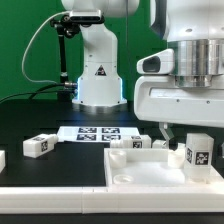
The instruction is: Assemble one leg
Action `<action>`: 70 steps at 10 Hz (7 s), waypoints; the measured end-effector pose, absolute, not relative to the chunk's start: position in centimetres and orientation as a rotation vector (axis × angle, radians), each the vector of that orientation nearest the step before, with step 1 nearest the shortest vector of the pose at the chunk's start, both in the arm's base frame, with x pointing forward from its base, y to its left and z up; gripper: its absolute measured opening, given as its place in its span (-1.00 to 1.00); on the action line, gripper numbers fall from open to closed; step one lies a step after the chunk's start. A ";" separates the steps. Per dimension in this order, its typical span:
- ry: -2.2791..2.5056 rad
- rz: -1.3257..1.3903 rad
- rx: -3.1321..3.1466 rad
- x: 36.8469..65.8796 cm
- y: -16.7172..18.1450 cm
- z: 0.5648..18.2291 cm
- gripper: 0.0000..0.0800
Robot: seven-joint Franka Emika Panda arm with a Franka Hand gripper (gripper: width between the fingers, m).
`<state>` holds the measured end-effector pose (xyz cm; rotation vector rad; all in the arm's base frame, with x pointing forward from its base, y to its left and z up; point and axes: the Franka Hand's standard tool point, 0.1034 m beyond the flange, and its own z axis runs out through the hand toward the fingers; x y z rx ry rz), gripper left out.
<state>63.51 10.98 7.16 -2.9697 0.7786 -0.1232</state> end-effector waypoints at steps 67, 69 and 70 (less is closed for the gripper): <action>0.331 -0.164 -3.095 65.2 10.7 10.8 -0.33; 0.164 -0.167 -3.121 65.1 10.2 10.6 0.18; 0.097 -0.161 -3.125 65.0 10.3 10.5 0.18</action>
Offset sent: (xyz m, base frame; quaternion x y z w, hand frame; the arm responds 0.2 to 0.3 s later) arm 0.0000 0.0000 0.0000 0.0000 0.0000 0.0000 1.0000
